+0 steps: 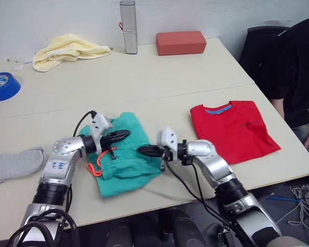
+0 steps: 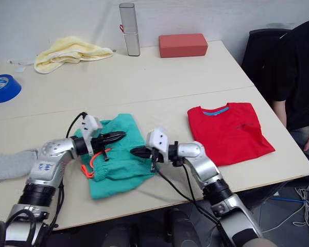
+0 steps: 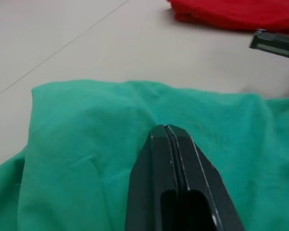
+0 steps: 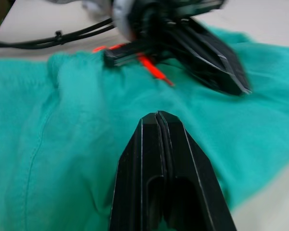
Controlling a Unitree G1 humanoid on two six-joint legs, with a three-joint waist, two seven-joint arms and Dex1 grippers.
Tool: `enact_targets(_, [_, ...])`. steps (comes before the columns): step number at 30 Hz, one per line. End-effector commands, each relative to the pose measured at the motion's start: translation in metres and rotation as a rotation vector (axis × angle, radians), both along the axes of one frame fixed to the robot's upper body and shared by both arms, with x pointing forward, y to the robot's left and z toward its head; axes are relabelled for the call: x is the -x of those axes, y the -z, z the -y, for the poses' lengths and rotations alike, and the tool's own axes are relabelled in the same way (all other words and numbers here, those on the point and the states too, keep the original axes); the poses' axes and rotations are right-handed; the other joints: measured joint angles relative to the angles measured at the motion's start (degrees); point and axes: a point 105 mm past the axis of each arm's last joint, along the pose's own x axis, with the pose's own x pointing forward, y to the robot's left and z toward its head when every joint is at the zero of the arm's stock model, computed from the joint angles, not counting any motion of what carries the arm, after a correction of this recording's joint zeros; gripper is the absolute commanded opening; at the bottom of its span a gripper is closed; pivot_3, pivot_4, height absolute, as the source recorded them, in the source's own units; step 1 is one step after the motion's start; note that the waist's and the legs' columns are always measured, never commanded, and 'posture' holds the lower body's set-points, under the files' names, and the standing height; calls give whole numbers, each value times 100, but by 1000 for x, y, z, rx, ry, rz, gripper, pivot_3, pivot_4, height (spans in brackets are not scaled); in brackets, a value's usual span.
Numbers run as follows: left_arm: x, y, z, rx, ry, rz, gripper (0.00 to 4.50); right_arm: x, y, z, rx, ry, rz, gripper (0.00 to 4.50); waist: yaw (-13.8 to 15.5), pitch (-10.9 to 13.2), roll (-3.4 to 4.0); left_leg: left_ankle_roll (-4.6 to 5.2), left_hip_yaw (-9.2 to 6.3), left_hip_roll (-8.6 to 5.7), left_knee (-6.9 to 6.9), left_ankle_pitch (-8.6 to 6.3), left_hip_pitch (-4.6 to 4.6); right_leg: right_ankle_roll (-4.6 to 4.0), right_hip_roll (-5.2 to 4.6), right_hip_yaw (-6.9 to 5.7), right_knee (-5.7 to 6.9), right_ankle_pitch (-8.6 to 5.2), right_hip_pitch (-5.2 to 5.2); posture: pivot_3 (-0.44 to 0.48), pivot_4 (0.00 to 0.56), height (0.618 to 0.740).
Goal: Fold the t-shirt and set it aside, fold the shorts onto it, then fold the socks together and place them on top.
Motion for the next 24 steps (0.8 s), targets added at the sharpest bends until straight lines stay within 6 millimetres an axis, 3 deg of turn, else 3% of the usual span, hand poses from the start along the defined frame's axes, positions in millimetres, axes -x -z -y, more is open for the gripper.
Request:
enact_targets(1, [-5, 1, -5, -27, -34, 30, 0, 18, 4, -7, 37, -127, 64, 22, 5, 0, 0, 1, 0, 0, 0, -1, -1, 2, -2, 0, 0, -2, 0, 0, 150, 740])
enact_targets(4, [-7, -18, -12, 79, -91, 107, 0, 27, 6, 5, 58, -178, 49, 22, 22, 0, 0, 8, 1, -2, 4, -6, 0, 5, -6, 0, -1, -3, 2, 0, 150, 740])
enact_targets(6, [0, -48, -21, 219, -95, 218, 0, 26, -6, 18, -1, -156, 32, 22, 24, -1, -1, 11, 1, -2, 9, -7, 0, 6, -8, -1, 1, -2, 5, 0, 150, 740])
enact_targets(8, [14, -64, -32, 291, -69, 274, 0, 23, -22, 30, -84, -119, -10, 22, 2, 0, -3, 9, 0, -1, 10, -7, 1, 6, -7, 0, 5, -2, 5, 0, 150, 740])
enact_targets(10, [32, -67, -42, 289, -35, 272, 0, 18, -38, 41, -177, -62, -126, 22, -15, 0, -3, 4, -1, 2, 7, -8, 8, 4, -4, 1, 13, -2, 5, 0, 150, 740])
enact_targets(13, [59, -66, -52, 301, 26, 211, 0, 14, -50, 52, -204, -21, -263, 545, -16, 0, -1, -4, -3, 5, -1, -4, 17, -4, -3, 2, 21, -6, 5, 0, 150, 740])
enact_targets(16, [77, -57, -56, 228, 50, 160, 523, 9, -51, 56, -153, 29, -413, 1483, -6, 1, -1, 13, -14, 3, 0, -13, 14, -11, -4, -3, 18, -5, 6, 0, 150, 740])
enact_targets(18, [90, -51, -58, 179, 82, 154, 1134, 4, -51, 56, -98, 67, -516, 2207, -5, 2, 1, 20, -14, 1, 1, -14, 13, -13, -8, -2, 13, -4, 6, 0, 150, 740])
enact_targets(20, [108, -45, -65, 148, 119, 154, 1692, -19, -34, 57, 158, 250, -583, 2856, -49, 5, 7, 25, -11, 2, 2, -14, 10, -17, -9, -2, 9, -3, 5, 0, 150, 740])
enact_targets(24, [118, -33, -83, 141, 50, 116, 2951, -38, -41, 43, 133, 289, -800, 4227, -106, 3, 4, 30, -6, 3, -5, -8, 3, -31, -9, 1, 9, -1, -13, 0, 150, 740])
